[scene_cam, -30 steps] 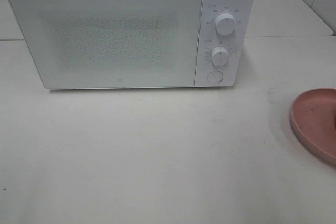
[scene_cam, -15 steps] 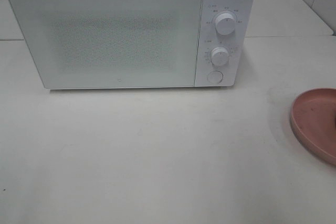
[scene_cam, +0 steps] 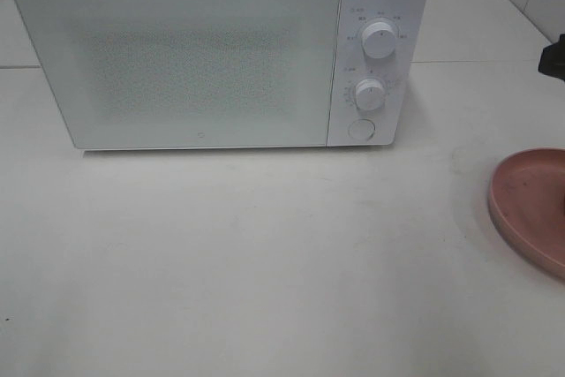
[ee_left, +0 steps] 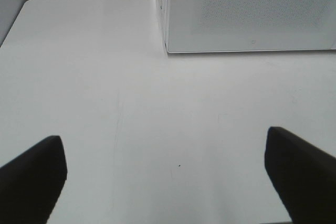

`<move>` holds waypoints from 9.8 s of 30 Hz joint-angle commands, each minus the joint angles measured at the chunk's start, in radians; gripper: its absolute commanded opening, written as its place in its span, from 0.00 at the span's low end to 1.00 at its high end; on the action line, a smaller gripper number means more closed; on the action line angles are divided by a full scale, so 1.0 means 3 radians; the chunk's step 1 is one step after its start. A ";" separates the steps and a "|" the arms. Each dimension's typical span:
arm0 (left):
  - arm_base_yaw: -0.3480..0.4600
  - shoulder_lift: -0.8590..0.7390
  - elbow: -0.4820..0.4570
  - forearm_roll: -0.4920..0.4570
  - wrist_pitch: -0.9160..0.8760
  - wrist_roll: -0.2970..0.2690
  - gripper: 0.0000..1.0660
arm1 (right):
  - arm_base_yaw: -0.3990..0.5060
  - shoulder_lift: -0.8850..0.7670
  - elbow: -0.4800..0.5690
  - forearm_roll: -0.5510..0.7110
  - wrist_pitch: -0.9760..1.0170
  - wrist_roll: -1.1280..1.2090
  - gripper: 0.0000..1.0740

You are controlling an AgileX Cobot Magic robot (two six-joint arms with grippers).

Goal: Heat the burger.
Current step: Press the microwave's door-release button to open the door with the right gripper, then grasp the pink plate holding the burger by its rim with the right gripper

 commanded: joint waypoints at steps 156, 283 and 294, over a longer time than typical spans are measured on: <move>-0.0017 -0.0080 0.0017 -0.0027 -0.0057 0.0013 0.91 | 0.1543 0.3490 -0.0633 0.1813 -0.3113 0.3943 0.00; -0.0017 -0.0080 0.0017 -0.0027 -0.0057 0.0013 0.91 | 0.1353 0.1803 -0.0963 0.0270 0.1180 0.0137 0.07; -0.0017 -0.0080 0.0017 -0.0027 -0.0057 0.0013 0.91 | 0.0973 0.1497 -0.0963 -0.0147 0.1910 0.0087 0.45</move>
